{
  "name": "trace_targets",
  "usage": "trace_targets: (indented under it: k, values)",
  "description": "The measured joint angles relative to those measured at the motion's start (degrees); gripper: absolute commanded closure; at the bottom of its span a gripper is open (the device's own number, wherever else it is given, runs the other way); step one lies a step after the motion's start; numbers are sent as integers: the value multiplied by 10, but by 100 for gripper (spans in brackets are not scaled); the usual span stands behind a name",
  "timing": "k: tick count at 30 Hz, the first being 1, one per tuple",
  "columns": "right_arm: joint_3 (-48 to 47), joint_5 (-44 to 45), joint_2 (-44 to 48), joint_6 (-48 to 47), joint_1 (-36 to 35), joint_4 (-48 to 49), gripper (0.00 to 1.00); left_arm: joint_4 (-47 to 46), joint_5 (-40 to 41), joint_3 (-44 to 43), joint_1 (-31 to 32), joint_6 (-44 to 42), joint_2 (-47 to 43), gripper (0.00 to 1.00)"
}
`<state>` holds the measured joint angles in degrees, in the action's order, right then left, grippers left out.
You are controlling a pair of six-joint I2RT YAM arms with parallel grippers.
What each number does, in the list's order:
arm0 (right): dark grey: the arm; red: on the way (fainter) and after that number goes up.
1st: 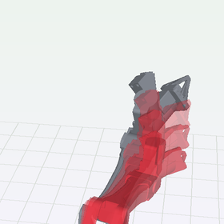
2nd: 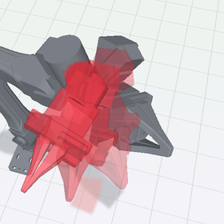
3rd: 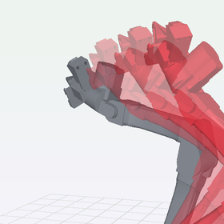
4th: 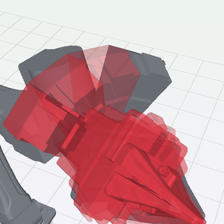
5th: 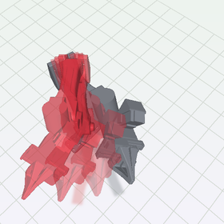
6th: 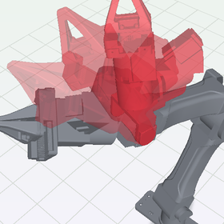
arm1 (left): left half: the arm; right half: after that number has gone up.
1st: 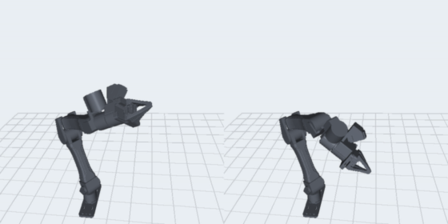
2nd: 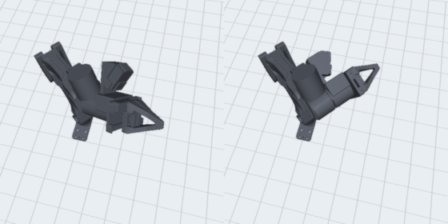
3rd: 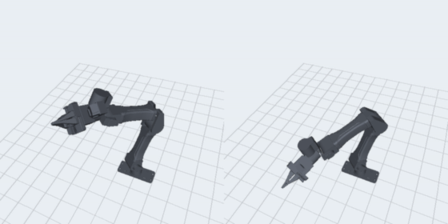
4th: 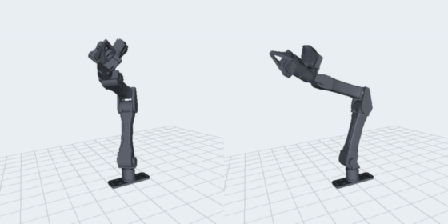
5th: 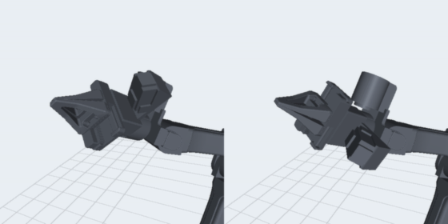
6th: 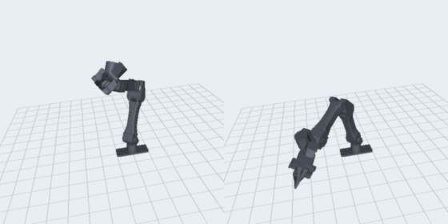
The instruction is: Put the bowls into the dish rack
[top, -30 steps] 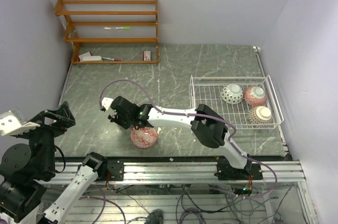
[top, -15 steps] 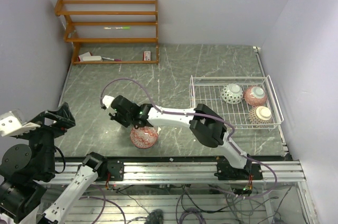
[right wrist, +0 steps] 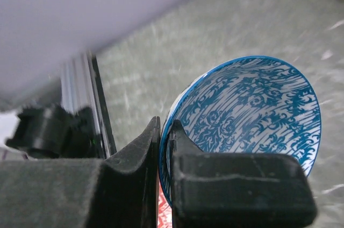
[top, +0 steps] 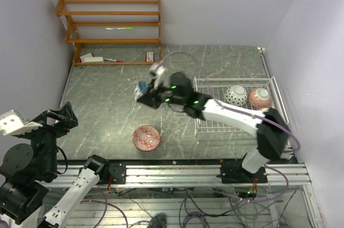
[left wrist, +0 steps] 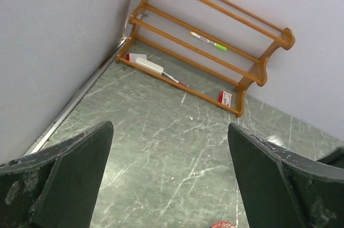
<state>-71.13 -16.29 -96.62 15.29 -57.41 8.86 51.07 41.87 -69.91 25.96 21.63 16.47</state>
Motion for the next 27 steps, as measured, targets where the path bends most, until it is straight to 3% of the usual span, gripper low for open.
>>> trace_targets:
  k: [5,13,19,27]
  values:
    - [112,-47,148,67,103,118,100,-13,-9,7,0,0,10,1]
    - [252,-115,294,174,297,152,100,-29,-23,12,0,-5,28,1]
    - [310,-165,345,251,431,157,100,-36,-35,14,0,-8,39,1]
    - [419,-269,320,424,579,301,100,-42,-48,17,0,-8,49,1]
